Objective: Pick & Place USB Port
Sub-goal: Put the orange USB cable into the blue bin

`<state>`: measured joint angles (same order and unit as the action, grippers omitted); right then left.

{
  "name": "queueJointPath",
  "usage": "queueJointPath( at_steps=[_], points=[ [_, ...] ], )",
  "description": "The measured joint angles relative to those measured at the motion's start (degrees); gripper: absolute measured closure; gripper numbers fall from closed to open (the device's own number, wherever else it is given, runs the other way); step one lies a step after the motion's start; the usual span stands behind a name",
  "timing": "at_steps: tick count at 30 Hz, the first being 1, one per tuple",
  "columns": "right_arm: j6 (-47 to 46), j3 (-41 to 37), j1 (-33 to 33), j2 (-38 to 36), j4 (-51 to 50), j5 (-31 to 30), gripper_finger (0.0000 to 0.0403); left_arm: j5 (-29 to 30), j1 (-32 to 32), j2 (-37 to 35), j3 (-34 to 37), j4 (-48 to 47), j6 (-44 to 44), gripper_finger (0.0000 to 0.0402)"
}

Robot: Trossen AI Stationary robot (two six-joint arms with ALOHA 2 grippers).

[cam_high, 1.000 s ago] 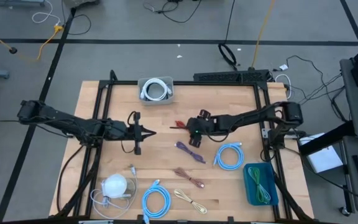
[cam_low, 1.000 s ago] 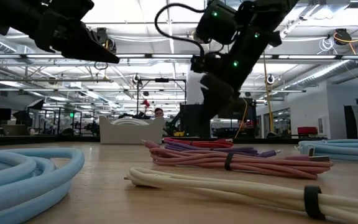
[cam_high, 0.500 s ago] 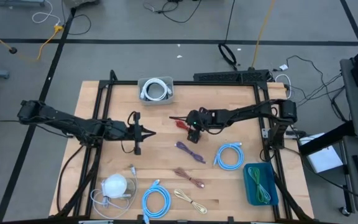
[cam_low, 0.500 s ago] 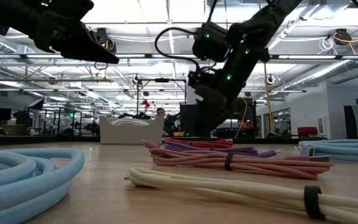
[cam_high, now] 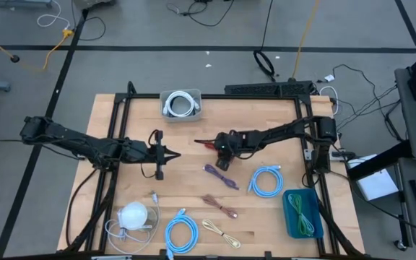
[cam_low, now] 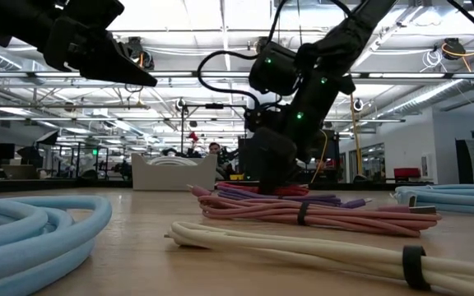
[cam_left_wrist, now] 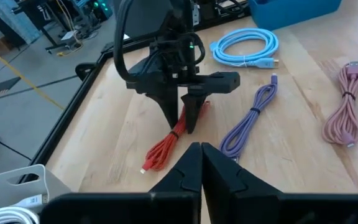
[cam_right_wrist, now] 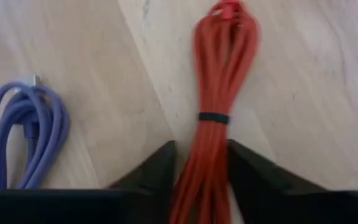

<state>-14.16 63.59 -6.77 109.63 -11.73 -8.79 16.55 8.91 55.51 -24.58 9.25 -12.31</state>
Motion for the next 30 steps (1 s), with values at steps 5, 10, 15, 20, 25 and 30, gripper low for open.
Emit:
queueJointPath(
  at_steps=[5, 10, 15, 20, 25, 30],
  points=[
    [-1.09, -0.27, 1.53, -2.66, -2.39, -5.33, 0.0381, 0.01, 0.0, 0.0, 0.0, 0.0, 0.12, 0.0388],
    [-6.98, -0.32, 4.34, -8.67, -11.49, -11.09, 0.0381, 0.0, 0.0, 0.0, 0.0, -0.02, 0.51, 0.0389],
    [-20.71, -0.36, 9.8, -19.85, -28.39, -20.93, 0.0381, -0.02, 0.0, 0.0, 0.0, -0.36, 0.63, 0.0395],
    [-43.91, -0.26, 16.19, -33.15, -48.66, -31.04, 0.0381, -0.02, 0.0, 0.0, 0.0, -0.49, 0.77, 0.0384],
    [-66.33, -0.24, 24.9, -39.91, -67.46, -26.3, 0.0381, -0.04, 0.0, 0.0, 0.0, -0.47, 0.7, 0.0398],
    [-86.32, -0.25, 38.21, -38.02, -77.63, -7.91, 0.0381, -0.04, 0.0, 0.0, 0.0, -0.45, 0.85, 0.0385]
  ],
)
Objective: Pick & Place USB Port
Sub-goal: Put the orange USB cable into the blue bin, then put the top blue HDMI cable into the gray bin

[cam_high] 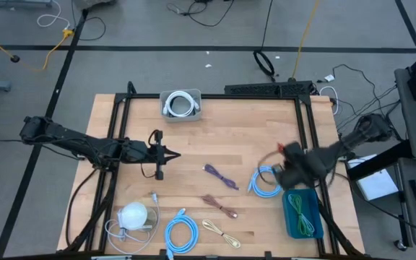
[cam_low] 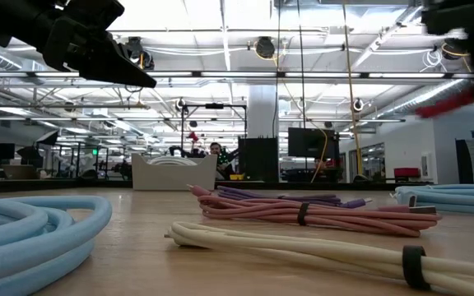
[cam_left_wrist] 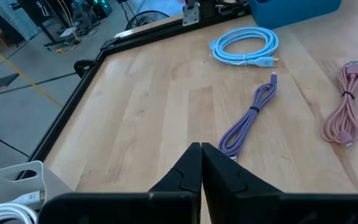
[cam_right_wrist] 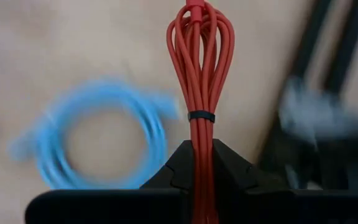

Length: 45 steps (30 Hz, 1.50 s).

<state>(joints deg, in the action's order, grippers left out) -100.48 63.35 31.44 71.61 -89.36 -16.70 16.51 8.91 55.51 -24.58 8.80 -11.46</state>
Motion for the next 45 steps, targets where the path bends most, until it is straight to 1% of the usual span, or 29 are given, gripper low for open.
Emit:
queueJointPath(
  at_steps=[1, 4, 7, 8, 10, 11, 16, 19, 23, 30, 32, 33, 35, 38, 42, 45],
  points=[
    [-4.18, -0.02, 3.07, 0.86, -0.46, 3.52, 0.0381, -0.02, 0.02, 0.0, 0.0, -0.02, 0.04, 0.0384],
    [-16.98, 1.38, 12.19, 3.66, 0.23, 10.25, 0.0381, -0.06, 0.0, 0.01, 0.0, -0.13, 0.14, 0.039],
    [-28.87, 5.45, 19.78, 7.76, 1.13, 12.21, 0.0381, -0.15, 0.0, 1.14, 0.0, 0.01, 0.11, 0.0399],
    [-30.66, 7.24, 21.59, 9.59, 1.02, 12.9, 0.0381, -0.15, 0.0, 1.66, 0.0, -0.03, 0.07, 0.0398],
    [-31.47, 11.0, 22.25, 14.08, 0.36, 16.54, 0.0381, -0.09, 0.0, 3.14, -0.02, 1.41, 0.08, 0.0391],
    [-31.46, 12.96, 22.41, 16.48, 0.11, 17.26, 0.0381, -0.09, 0.0, 3.96, -0.02, 1.74, -0.02, 0.0387],
    [-31.61, 19.96, 23.36, 25.75, 0.62, 16.94, 0.0381, -0.13, -0.17, 7.81, -0.02, 4.9, -0.22, 0.0381],
    [-31.83, 21.58, 24.31, 29.64, 0.63, 18.65, 0.0381, -0.12, -0.19, 9.45, -0.02, 5.83, -0.24, 0.0381],
    [-32.2, 21.56, 24.96, 32.29, 0.28, 22.57, 0.0381, -1.53, -0.22, 9.75, -0.02, 6.6, -0.22, 0.038],
    [-32.37, 21.56, 24.94, 32.81, -0.79, 24.33, 0.0381, -1.47, -0.2, 9.75, -0.02, 6.57, -0.75, 0.038],
    [-32.32, 21.06, 24.84, 32.65, -0.53, 24.45, 0.0379, -1.46, -0.2, 9.75, -0.02, 6.54, -0.95, 0.038],
    [-32.31, 20.3, 24.83, 32.38, -0.32, 24.5, 0.0371, -1.46, -0.22, 9.75, -0.02, 6.54, -1.09, 0.038],
    [-32.38, 18.17, 24.83, 32.13, 0.31, 25.0, 0.0346, -1.46, -0.22, 9.75, -0.02, 6.53, -1.09, 0.038],
    [-32.61, 13.07, 24.86, 32.22, 5.03, 27.95, 0.0316, -1.46, -0.2, 9.75, -0.02, 6.45, -1.11, 0.038],
    [-32.48, 6.15, 24.89, 32.26, 16.85, 28.98, 0.0305, -1.44, -0.2, 9.73, -0.02, 6.36, -1.11, 0.038],
    [-32.35, 4.4, 24.83, 32.24, 18.19, 29.03, 0.0303, -1.44, -0.2, 9.73, -0.02, 6.37, -1.14, 0.038]
  ],
)
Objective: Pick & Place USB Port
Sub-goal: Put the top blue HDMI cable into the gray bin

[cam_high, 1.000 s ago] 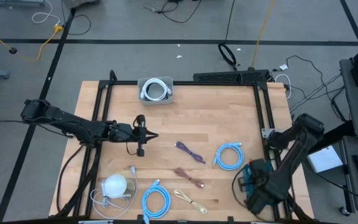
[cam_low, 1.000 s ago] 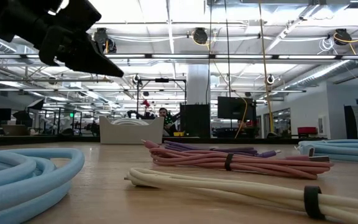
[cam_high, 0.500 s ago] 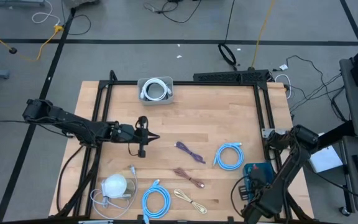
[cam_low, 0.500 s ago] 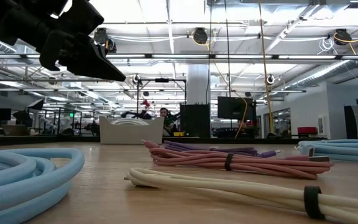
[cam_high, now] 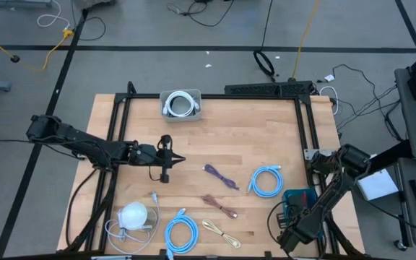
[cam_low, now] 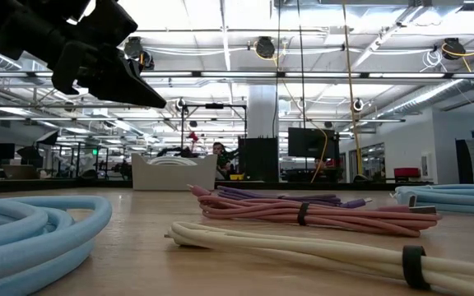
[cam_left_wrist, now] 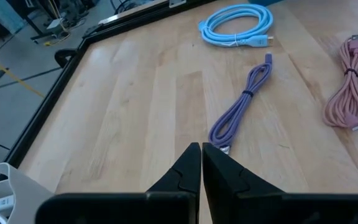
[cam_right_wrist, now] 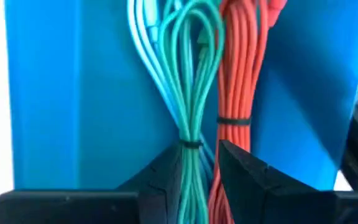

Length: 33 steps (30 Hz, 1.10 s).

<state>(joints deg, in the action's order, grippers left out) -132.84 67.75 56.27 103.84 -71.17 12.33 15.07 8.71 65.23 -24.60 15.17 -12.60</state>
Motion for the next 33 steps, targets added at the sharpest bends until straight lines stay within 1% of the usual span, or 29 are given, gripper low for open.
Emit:
queueJointPath(
  at_steps=[2, 5, 9, 11, 13, 18, 20, 22, 24, 27, 33],
  points=[
    [0.04, 0.2, 0.02, -0.2, -1.08, 0.15, 0.0303, 0.02, -0.02, 0.0, 0.0, 0.03, -0.06, 0.038],
    [0.04, 1.42, 0.09, -1.0, -5.57, -0.06, 0.0302, 0.02, -0.02, 0.0, 0.0, 0.06, -0.17, 0.038],
    [0.55, 5.54, -0.11, -1.96, -12.9, -0.59, 0.0301, 0.02, 0.0, 0.0, 0.0, 0.07, -0.22, 0.038],
    [1.41, 8.87, -0.86, -2.51, -17.8, -2.16, 0.0301, 0.04, -0.02, 0.0, 0.0, 0.06, -0.22, 0.038],
    [2.86, 11.99, -1.77, -3.45, -19.06, -6.82, 0.0301, 0.03, -0.01, 0.0, 0.0, 0.08, -0.24, 0.038],
    [7.96, 14.08, -5.26, -8.75, -18.65, -30.13, 0.0301, 0.02, -0.06, -0.02, 0.0, 0.07, -0.22, 0.038],
    [11.28, 13.99, -7.36, -10.74, -18.93, -37.93, 0.0301, -0.01, -0.06, -0.02, 0.0, 0.11, -0.17, 0.038],
    [15.4, 13.34, -10.27, -12.89, -18.64, -43.91, 0.0301, -0.03, -0.06, -0.02, 0.0, 0.08, 0.09, 0.038],
    [20.02, 12.09, -13.57, -15.39, -18.97, -48.43, 0.0301, -0.04, -0.06, -0.02, 0.0, 0.1, -0.11, 0.038],
    [27.6, 9.74, -19.12, -19.2, -18.82, -53.04, 0.03, -0.03, -0.06, -0.02, 0.0, 0.1, -0.2, 0.038],
    [45.41, 4.6, -30.92, -25.25, -18.87, -58.13, 0.03, -0.02, -0.06, -0.02, 0.0, 0.21, -0.15, 0.038]
  ],
)
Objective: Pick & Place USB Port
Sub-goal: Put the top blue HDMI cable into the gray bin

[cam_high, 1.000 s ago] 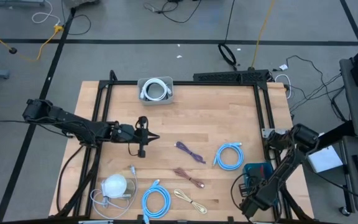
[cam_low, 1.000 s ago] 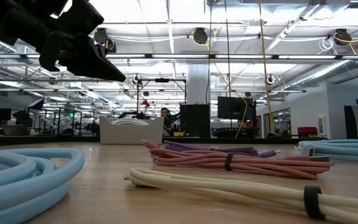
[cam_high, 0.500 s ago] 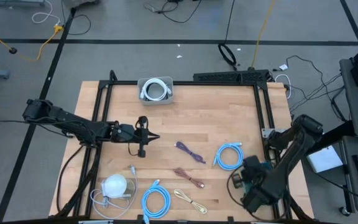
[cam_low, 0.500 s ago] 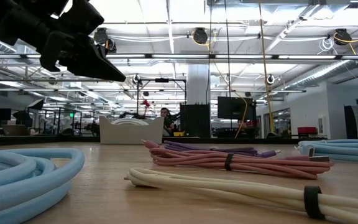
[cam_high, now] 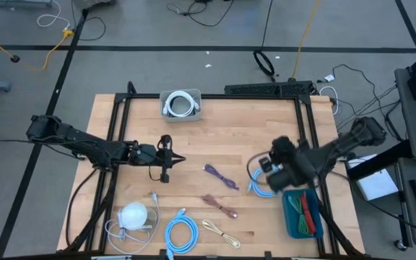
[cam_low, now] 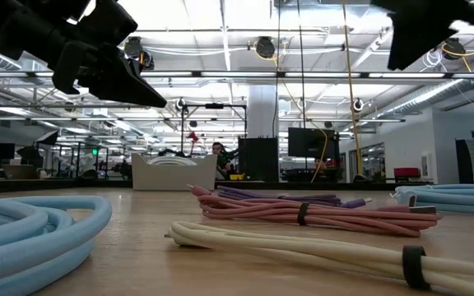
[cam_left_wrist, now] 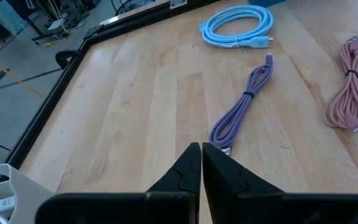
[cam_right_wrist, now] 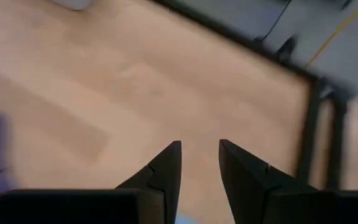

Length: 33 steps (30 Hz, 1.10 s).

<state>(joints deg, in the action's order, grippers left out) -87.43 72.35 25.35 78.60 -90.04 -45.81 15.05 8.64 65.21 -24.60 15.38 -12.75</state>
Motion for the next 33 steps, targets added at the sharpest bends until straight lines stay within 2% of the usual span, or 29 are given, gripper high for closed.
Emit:
queueJointPath(
  at_steps=[4, 7, 9, 11, 14, 18, 21, 24, 33],
  points=[
    [17.78, -2.69, -6.37, -1.55, 1.62, -4.13, 0.03, 0.0, 0.0, 0.0, 0.0, 0.9, -0.02, 0.038],
    [36.97, -4.89, -8.05, -1.67, 10.72, -3.64, 0.03, 0.0, 0.0, 0.0, 0.0, 1.27, 0.02, 0.038],
    [49.19, -6.67, -7.8, -1.67, 18.61, 4.19, 0.03, -0.02, 0.0, 0.0, 0.0, 1.25, 0.1, 0.038],
    [54.69, -8.42, -7.57, -1.62, 25.34, 14.67, 0.03, -0.02, 0.0, 0.0, 0.0, 1.25, 0.46, 0.038],
    [54.96, -11.06, -5.48, -0.6, 28.36, 26.34, 0.03, -0.02, 0.0, 0.0, 0.0, 1.22, 0.78, 0.038],
    [49.49, -13.24, 0.16, 2.95, 21.3, 32.15, 0.03, -0.01, 0.0, 0.0, 0.0, 1.2, 1.08, 0.038],
    [44.94, -13.7, 3.92, 7.42, 10.3, 31.4, 0.03, 0.0, -0.12, 0.0, 0.0, 1.32, 1.27, 0.038],
    [39.15, -13.69, 6.27, 11.55, 4.37, 28.45, 0.03, -0.04, -0.74, 0.0, 0.0, 1.68, 1.47, 0.038],
    [35.61, -12.35, 6.73, 16.65, 6.6, 20.73, 0.03, -2.08, -2.01, 0.0, 0.0, 2.38, 2.45, 0.038]
  ],
)
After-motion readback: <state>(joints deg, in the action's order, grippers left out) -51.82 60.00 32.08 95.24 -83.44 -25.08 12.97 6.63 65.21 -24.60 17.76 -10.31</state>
